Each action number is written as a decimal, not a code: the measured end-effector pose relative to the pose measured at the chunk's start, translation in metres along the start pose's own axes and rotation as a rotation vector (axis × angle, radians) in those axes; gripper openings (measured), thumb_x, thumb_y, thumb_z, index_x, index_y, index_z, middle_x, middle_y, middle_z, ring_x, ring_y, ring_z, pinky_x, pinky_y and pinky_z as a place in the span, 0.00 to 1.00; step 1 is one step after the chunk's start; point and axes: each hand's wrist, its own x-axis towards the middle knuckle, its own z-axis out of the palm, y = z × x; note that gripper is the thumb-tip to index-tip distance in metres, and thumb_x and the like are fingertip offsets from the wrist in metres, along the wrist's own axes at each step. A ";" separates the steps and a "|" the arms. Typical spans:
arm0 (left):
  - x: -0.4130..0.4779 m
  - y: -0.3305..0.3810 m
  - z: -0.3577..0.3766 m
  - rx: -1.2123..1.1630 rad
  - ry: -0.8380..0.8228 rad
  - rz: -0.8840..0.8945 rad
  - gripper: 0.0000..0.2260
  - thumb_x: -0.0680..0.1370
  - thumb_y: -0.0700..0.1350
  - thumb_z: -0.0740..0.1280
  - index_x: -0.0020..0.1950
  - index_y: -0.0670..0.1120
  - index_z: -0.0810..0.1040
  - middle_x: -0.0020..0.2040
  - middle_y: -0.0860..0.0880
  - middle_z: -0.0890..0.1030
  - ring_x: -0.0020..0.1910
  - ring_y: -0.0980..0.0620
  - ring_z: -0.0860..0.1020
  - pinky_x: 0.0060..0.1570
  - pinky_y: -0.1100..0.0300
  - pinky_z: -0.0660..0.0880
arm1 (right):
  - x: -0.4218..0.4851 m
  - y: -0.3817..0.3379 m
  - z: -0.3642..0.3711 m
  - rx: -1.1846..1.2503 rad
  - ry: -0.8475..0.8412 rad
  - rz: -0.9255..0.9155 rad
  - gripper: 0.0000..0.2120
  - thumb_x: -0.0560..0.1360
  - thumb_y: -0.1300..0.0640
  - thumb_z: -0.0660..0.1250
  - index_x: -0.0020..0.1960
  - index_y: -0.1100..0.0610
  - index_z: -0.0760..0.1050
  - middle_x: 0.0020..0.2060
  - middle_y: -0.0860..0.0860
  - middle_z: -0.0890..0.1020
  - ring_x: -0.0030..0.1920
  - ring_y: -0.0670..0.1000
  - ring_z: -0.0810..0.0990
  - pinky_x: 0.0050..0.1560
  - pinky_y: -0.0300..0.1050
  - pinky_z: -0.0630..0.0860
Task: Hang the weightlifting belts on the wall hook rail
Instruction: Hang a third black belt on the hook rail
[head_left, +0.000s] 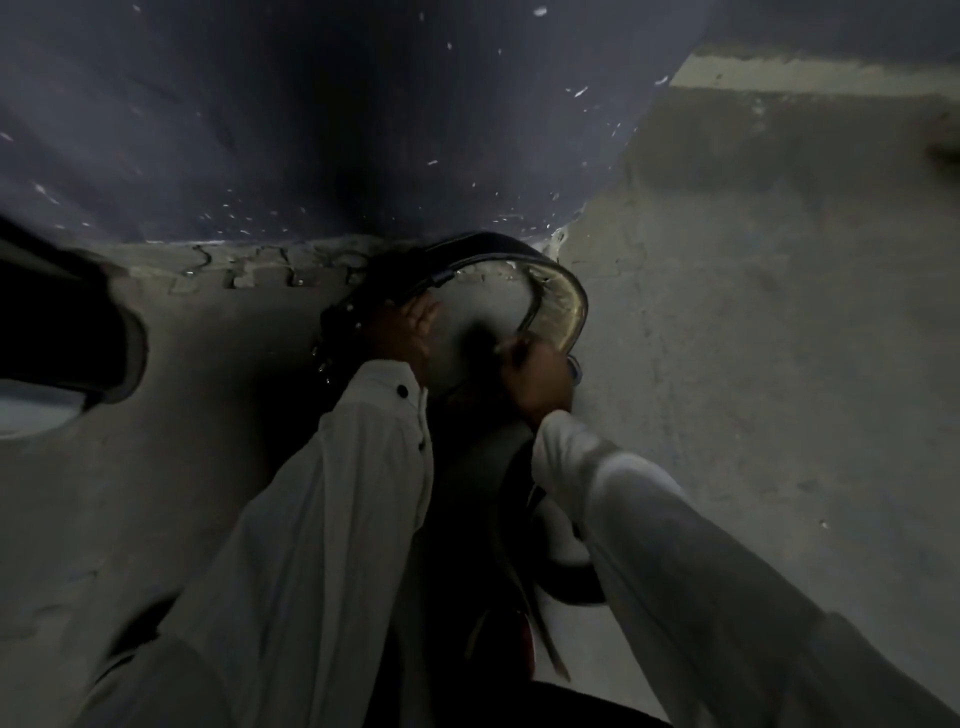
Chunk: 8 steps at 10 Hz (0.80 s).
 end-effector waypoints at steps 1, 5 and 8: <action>-0.030 0.001 0.029 0.198 0.325 0.104 0.21 0.84 0.39 0.38 0.68 0.32 0.62 0.79 0.43 0.56 0.78 0.45 0.60 0.76 0.55 0.58 | -0.014 -0.053 -0.038 0.008 0.242 -0.203 0.12 0.78 0.53 0.58 0.55 0.57 0.77 0.53 0.59 0.81 0.56 0.60 0.79 0.52 0.50 0.73; -0.239 0.021 0.163 0.388 0.145 -0.150 0.17 0.85 0.50 0.52 0.67 0.42 0.72 0.72 0.36 0.70 0.61 0.38 0.74 0.63 0.42 0.72 | -0.120 -0.151 -0.192 0.060 -0.333 -0.184 0.16 0.77 0.61 0.68 0.64 0.55 0.78 0.57 0.52 0.81 0.60 0.54 0.80 0.63 0.38 0.74; -0.405 0.141 0.297 0.743 0.112 0.077 0.16 0.82 0.51 0.62 0.69 0.47 0.73 0.64 0.42 0.79 0.47 0.48 0.82 0.35 0.54 0.82 | -0.258 -0.246 -0.333 0.277 -0.486 -0.303 0.15 0.78 0.73 0.64 0.38 0.58 0.71 0.34 0.48 0.72 0.28 0.34 0.74 0.37 0.29 0.70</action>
